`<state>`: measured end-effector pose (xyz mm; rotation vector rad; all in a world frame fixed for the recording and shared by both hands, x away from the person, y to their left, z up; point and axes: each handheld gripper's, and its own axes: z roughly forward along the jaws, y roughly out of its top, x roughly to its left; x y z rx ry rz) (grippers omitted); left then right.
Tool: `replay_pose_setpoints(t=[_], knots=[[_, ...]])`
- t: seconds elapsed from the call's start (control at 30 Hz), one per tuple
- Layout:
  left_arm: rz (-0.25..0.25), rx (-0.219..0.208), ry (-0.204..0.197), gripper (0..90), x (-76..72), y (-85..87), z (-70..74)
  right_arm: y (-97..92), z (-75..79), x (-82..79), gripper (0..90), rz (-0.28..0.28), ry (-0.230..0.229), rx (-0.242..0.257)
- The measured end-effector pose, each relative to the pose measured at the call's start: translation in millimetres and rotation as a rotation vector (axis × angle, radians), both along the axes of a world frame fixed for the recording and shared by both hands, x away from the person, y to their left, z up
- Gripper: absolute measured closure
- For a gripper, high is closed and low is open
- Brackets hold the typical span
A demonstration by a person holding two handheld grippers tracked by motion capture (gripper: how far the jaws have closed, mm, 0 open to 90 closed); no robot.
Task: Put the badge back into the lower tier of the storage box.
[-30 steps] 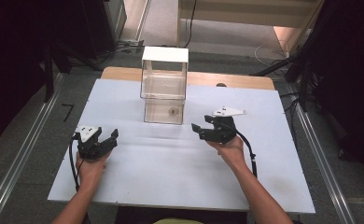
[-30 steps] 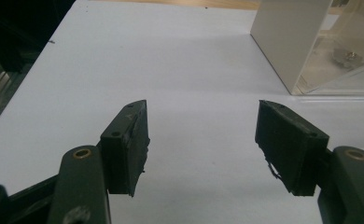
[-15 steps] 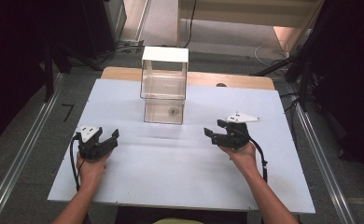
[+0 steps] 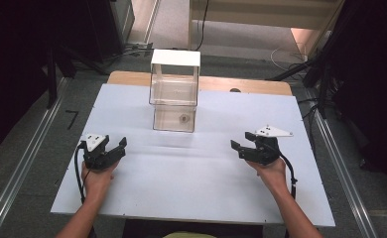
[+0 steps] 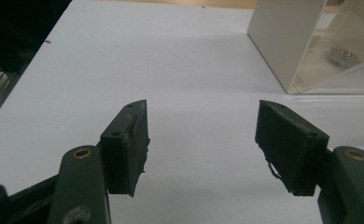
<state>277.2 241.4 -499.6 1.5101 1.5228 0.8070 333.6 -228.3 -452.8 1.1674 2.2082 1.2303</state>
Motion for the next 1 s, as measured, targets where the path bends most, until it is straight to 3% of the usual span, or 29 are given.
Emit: replay_pose_setpoints(t=[1.0], knots=[[-0.007, 0.004, -0.001, 34.6, -0.4, -2.8, 0.6, -61.3, -6.8, -21.7, 30.6, -0.111, 0.002, -0.014]])
